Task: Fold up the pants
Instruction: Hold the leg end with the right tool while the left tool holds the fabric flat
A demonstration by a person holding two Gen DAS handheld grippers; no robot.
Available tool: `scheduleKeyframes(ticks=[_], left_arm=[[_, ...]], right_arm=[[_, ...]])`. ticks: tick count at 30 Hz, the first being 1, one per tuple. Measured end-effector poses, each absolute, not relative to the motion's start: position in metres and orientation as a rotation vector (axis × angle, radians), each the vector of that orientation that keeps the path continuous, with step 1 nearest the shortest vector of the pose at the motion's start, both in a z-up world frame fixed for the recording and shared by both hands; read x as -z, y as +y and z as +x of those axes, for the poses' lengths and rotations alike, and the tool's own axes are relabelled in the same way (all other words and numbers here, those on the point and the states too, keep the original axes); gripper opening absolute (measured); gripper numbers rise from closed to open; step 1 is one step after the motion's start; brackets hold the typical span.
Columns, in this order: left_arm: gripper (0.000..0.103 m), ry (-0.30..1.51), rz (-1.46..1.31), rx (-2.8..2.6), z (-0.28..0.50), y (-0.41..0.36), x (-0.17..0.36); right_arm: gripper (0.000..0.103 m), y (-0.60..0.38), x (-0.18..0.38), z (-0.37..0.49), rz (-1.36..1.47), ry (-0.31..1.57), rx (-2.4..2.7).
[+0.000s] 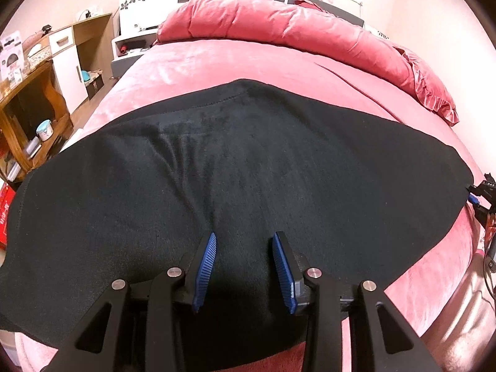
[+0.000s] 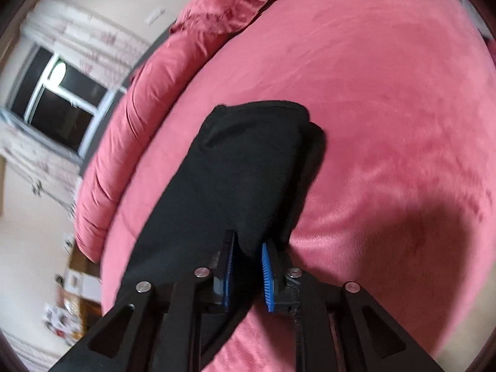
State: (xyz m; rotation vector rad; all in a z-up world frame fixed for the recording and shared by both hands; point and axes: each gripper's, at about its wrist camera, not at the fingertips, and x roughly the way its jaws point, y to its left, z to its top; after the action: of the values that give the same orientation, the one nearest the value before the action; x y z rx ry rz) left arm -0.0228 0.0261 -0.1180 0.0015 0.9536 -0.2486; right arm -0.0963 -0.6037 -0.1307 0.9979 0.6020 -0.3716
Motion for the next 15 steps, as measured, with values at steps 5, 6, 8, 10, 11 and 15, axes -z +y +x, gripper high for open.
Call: scheduleKeyframes(ticks=[5, 6, 8, 10, 11, 15], left_arm=[[0.038, 0.939, 0.011, 0.25, -0.027, 0.024, 0.117], [0.038, 0.932, 0.011, 0.26, -0.029, 0.022, 0.116], [0.038, 0.916, 0.017, 0.287, -0.032, 0.018, 0.114], [0.038, 0.917, 0.037, 0.309, -0.034, 0.012, 0.114], [0.038, 0.919, 0.053, 0.315, -0.035, 0.008, 0.115], [0.039, 0.927, 0.078, 0.326, -0.035, 0.002, 0.118]], right_arm=[[0.045, -0.597, 0.125, -0.116, 0.985, 0.563, 0.437], [0.057, -0.594, 0.123, -0.12, 0.962, 0.554, 0.462], [0.058, -0.593, 0.122, -0.121, 0.953, 0.54, 0.454], [0.058, -0.596, 0.126, -0.117, 0.988, 0.551, 0.42], [0.058, -0.598, 0.127, -0.116, 0.998, 0.549, 0.408], [0.058, -0.596, 0.128, -0.098, 0.989, 0.575, 0.346]])
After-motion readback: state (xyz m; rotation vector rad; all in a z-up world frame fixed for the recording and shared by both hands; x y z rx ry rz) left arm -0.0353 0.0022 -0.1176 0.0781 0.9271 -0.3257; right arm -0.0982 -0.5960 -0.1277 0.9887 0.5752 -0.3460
